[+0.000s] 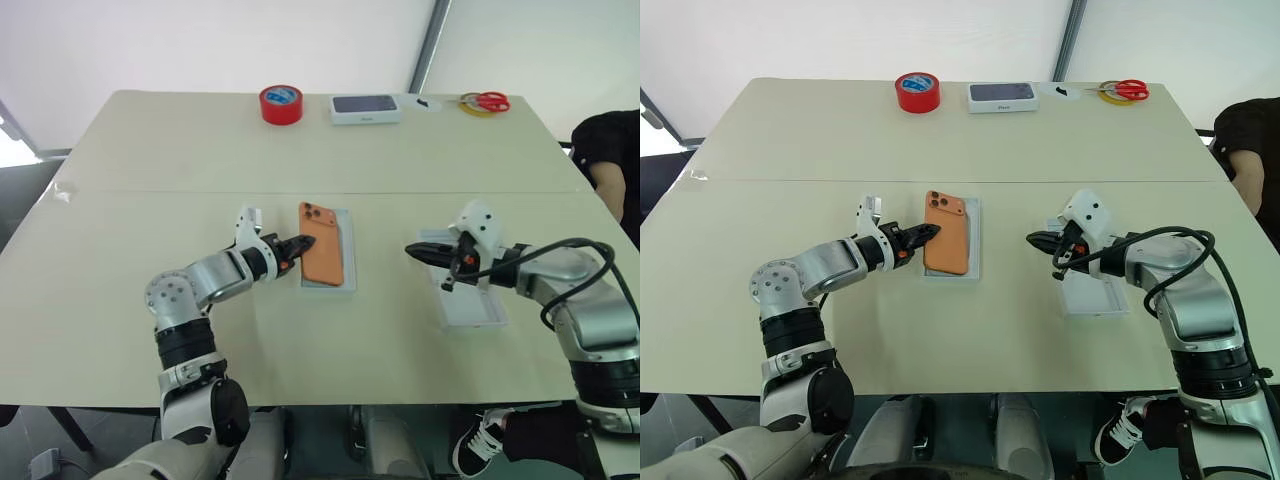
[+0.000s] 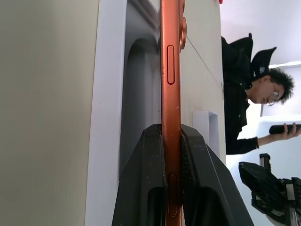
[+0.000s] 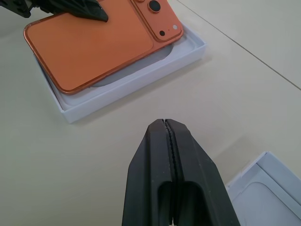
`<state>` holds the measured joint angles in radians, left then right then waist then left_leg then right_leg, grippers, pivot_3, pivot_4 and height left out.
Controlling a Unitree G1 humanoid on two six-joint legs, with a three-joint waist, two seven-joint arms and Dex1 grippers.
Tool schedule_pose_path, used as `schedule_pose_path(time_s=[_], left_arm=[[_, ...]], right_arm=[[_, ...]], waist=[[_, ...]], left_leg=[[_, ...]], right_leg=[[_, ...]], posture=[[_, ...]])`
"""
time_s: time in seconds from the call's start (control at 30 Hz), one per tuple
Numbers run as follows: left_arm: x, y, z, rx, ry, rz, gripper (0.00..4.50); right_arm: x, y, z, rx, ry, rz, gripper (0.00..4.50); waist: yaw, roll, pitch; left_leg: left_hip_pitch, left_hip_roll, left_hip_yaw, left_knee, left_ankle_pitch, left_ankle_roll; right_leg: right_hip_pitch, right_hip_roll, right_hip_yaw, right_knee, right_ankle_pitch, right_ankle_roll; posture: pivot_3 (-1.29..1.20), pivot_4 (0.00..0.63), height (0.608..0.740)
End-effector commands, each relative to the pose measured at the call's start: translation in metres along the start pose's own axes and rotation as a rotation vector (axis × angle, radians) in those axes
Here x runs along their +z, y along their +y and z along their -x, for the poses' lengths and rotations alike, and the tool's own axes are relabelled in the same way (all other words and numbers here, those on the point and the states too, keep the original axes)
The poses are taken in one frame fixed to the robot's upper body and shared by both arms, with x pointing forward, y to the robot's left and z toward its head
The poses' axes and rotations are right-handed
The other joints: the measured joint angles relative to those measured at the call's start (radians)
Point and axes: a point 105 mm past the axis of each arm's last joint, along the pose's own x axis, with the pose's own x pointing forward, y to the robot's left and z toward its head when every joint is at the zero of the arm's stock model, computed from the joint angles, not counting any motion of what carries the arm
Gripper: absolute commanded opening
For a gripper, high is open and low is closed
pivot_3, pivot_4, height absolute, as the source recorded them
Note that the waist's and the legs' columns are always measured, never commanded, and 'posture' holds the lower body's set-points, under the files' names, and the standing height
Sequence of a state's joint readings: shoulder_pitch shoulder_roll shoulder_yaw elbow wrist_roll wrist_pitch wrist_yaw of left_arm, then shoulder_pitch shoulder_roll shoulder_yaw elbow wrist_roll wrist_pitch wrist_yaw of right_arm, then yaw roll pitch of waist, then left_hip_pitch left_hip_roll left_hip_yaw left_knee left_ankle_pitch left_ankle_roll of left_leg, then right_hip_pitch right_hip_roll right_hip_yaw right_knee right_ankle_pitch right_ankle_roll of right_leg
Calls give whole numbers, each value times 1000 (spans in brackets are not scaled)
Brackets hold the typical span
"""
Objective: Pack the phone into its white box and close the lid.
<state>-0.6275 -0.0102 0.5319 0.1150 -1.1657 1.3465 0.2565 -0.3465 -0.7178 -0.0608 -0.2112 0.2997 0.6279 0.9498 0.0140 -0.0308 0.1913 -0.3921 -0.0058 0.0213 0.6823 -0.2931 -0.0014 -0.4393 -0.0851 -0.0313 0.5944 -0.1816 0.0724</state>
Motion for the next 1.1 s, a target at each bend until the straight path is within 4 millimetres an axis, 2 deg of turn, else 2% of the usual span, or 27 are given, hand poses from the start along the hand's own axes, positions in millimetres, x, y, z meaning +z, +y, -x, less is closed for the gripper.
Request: schedule_pose_path(time_s=[0.03, 0.27, 0.47, 0.57, 0.77, 0.83, 0.9, 1.0, 1.07, 1.1], left_arm=[[3, -17, -6, -54, 8, -38, 35], [1, -17, -11, -54, 21, -44, 35], [3, -19, -8, -59, 13, -53, 2803], [10, -28, -1, -84, -8, -78, 4380], [39, -43, 36, -102, -92, -179, 4380], [43, -39, 48, -45, -95, -251, 4380], [47, -25, 58, 65, -94, -335, 4380], [46, -1, 70, 253, -62, -500, 3603], [47, 8, 71, 310, -63, -559, 2697], [47, 13, 68, 374, -47, -668, 2176]], right_arm=[[9, 2, 3, 4, -25, 41, 0], [8, 4, 2, 4, -25, 40, 0], [7, 8, 0, 13, -21, 41, 0], [7, 8, -1, 15, -19, 43, 0], [13, 4, -16, -10, 17, 92, 0], [10, -2, -23, -48, 64, 121, 0], [10, -9, -31, -88, 94, 128, 0], [13, -14, -44, -120, 123, 129, 0], [15, -12, -52, -118, 137, 143, 0], [17, -10, -59, -121, 149, 147, 0]], waist=[[0, 0, 0], [-1, 0, 0], [-1, 0, 0], [-1, 0, 0], [-9, 0, 0], [-9, 0, 0], [-5, 0, 0], [-4, 1, 0], [0, 1, 0], [1, 1, 0]], left_leg=[[0, 0, 0, 0, 0, 0], [0, 0, 0, 0, 0, 0], [0, 0, 0, 0, 0, 0], [1, 0, 0, 0, 0, 0], [1, 2, 0, 0, 0, 0], [1, 2, 0, 0, 0, 0], [1, 2, 0, 0, 0, 0], [1, 1, 0, 0, 0, 0], [1, 1, 0, 0, 0, -1], [1, 1, 0, 0, 0, -1]], right_leg=[[0, 0, 0, 0, 0, 0], [0, 0, 0, 0, 0, 0], [0, 0, 0, 0, 0, 1], [1, 0, 0, 0, 0, 1], [0, 2, 0, 1, 1, 3], [-1, 2, 0, 2, 2, 3], [-1, 2, 0, 1, 2, 3], [-1, 2, 1, 1, 1, 2], [-1, 2, 1, 1, 0, 0], [0, 2, 1, 1, 0, -1]], posture=[[0, 150, 732], [0, 150, 732], [0, 150, 732], [0, 150, 732], [0, 150, 732], [0, 150, 732], [0, 150, 732], [0, 150, 732], [0, 150, 732], [0, 150, 732]])
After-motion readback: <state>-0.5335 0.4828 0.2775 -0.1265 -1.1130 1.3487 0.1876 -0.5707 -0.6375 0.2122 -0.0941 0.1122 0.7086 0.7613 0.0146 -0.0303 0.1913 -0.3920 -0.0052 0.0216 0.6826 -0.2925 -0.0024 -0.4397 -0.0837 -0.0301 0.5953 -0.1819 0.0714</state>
